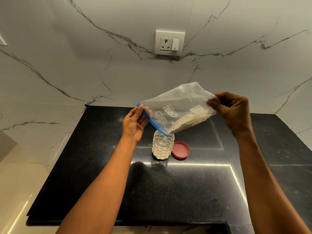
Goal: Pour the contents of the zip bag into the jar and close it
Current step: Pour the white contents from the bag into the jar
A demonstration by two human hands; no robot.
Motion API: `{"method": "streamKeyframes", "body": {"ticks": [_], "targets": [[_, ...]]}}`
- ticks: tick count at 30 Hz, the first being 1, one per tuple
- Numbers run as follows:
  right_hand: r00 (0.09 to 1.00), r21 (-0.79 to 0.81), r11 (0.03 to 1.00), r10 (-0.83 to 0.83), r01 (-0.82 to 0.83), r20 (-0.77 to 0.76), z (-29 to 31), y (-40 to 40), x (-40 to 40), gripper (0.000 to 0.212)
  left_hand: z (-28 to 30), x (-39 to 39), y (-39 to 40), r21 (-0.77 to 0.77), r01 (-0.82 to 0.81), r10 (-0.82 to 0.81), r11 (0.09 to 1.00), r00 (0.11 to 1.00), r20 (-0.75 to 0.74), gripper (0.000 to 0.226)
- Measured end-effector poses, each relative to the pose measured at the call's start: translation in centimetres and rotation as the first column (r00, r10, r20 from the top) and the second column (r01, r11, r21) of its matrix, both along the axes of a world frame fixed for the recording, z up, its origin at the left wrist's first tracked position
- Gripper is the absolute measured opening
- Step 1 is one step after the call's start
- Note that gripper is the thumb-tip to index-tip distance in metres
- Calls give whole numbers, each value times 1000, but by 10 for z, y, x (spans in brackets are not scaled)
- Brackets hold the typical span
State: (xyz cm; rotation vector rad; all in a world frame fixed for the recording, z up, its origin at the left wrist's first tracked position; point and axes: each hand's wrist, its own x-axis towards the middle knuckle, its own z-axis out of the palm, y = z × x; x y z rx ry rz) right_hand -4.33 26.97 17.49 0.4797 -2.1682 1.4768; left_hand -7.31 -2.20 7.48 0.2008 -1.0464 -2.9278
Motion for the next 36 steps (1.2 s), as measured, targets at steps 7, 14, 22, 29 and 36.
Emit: {"method": "streamKeyframes", "body": {"ticks": [7, 14, 22, 29, 36], "targets": [[1000, -11, 1000, 26, -26, -1, 1, 2, 1, 18, -1, 1, 0, 5, 5, -5, 1000, 1000, 11, 10], [999, 17, 999, 35, -35, -6, 1, 2, -2, 18, -1, 1, -2, -1, 9, -9, 1000, 1000, 9, 10], [999, 17, 999, 41, -41, -6, 3, 1, -1, 17, -2, 1, -3, -1, 11, -11, 1000, 1000, 4, 10], [999, 28, 999, 37, -37, -11, 6, 0, 0, 17, -2, -1, -3, -2, 3, -3, 1000, 1000, 3, 10], [999, 42, 999, 31, -31, -11, 6, 1, -1, 18, -2, -1, -2, 10, 3, -4, 1000, 1000, 8, 10]]}}
